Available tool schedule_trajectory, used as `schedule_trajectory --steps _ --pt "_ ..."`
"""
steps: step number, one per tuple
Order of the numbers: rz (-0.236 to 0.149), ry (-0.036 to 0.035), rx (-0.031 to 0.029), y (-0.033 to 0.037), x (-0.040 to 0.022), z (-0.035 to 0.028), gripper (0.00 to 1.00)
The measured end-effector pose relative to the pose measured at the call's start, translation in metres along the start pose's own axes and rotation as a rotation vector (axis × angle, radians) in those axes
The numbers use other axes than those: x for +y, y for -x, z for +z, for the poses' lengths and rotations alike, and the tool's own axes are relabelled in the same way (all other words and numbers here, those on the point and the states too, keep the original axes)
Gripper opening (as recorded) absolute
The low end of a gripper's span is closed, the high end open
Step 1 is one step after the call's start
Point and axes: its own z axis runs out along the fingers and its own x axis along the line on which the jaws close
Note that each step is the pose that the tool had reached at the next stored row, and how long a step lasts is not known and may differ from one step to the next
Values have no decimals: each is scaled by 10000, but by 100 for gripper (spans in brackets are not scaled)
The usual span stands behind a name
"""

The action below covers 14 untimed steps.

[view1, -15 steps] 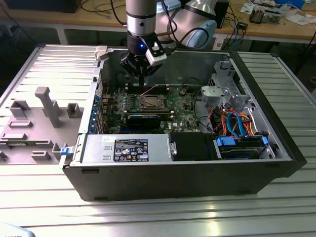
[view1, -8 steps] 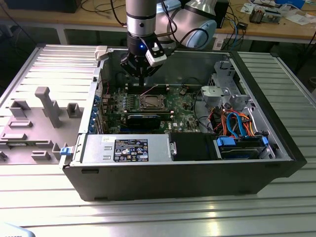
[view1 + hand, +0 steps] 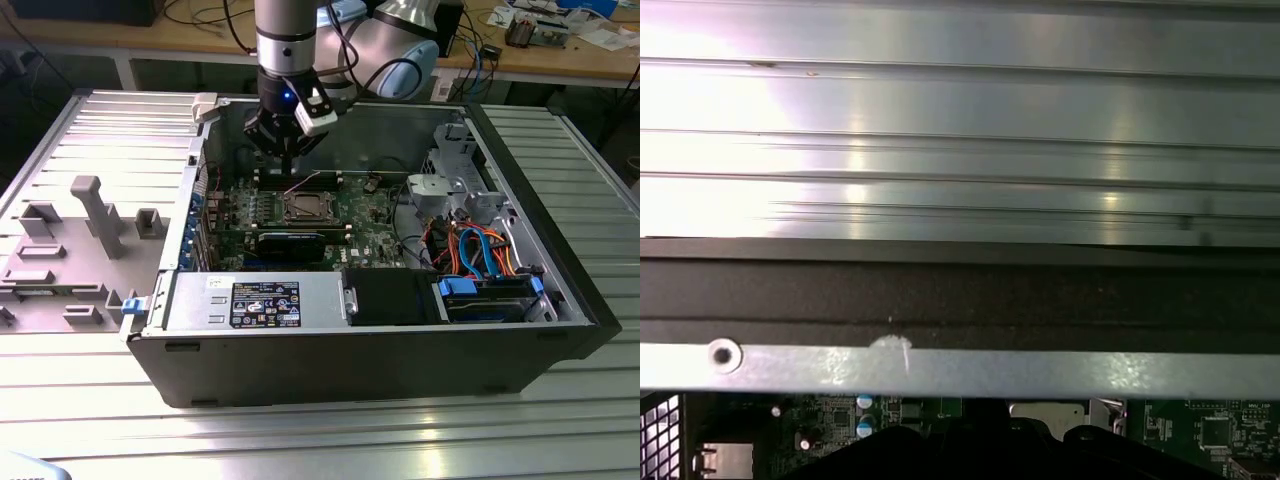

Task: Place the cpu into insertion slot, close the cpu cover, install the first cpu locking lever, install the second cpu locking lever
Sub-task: 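Install the first cpu locking lever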

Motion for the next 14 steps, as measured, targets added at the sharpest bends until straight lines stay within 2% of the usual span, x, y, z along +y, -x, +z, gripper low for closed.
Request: schedule_trajectory --steps 14 --pt "0 -1 1 -1 1 38 11"
